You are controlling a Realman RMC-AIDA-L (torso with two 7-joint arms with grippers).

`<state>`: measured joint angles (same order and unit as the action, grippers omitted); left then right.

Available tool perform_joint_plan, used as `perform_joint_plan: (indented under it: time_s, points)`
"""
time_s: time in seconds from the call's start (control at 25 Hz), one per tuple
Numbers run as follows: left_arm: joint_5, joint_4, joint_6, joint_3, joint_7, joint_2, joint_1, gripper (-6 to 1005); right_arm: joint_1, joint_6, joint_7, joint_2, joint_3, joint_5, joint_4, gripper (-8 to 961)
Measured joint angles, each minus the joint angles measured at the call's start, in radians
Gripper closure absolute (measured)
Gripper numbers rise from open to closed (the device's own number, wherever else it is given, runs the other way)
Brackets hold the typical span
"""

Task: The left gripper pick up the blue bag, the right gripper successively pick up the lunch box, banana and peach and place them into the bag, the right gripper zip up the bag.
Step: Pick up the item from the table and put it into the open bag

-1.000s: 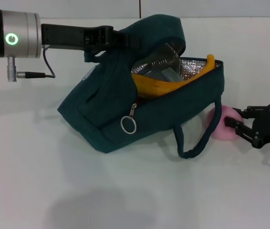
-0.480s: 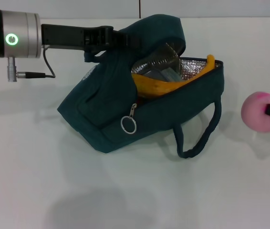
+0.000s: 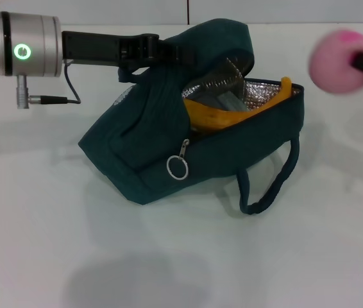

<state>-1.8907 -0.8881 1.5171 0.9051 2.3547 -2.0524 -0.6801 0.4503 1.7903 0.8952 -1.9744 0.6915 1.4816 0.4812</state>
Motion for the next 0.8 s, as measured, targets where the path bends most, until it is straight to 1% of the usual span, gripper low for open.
perform_joint_plan:
  time_s: [0.04,0.08,0.16,0.32,0.4,0.48,0.64,0.8]
  points:
    - [0.0,0.0,0.0,0.0,0.0,-0.003,-0.001,936,0.026,-0.024,-0.006,-0.005,0.002,-0.002,0.0,921]
    - [0.0,0.0,0.0,0.0,0.0,-0.004,-0.001,936,0.086,-0.096,-0.03,-0.022,0.014,0.003,0.0,921]
    - [0.0,0.0,0.0,0.0,0.0,-0.006,-0.001,936,0.136,-0.17,-0.051,-0.035,0.042,0.01,-0.004,921]
    - [0.006,0.0,-0.001,0.0,0.0,-0.008,-0.001,936,0.209,-0.267,-0.058,-0.04,0.155,0.015,-0.033,921]
    - [0.014,0.0,-0.004,0.0,0.0,-0.008,-0.001,936,0.219,-0.277,-0.057,-0.043,0.216,0.013,-0.039,921]
    - [0.02,0.0,-0.006,0.0,0.0,-0.007,0.002,936,0.218,-0.28,-0.058,-0.046,0.25,0.01,-0.039,920]
    - [0.026,0.0,-0.006,0.0,-0.002,-0.005,0.005,936,0.216,-0.32,-0.054,-0.049,0.282,0.008,-0.045,920]
    - [0.026,0.0,-0.006,0.0,-0.008,-0.005,0.0,936,0.239,-0.389,-0.044,-0.05,0.343,0.008,-0.075,920]
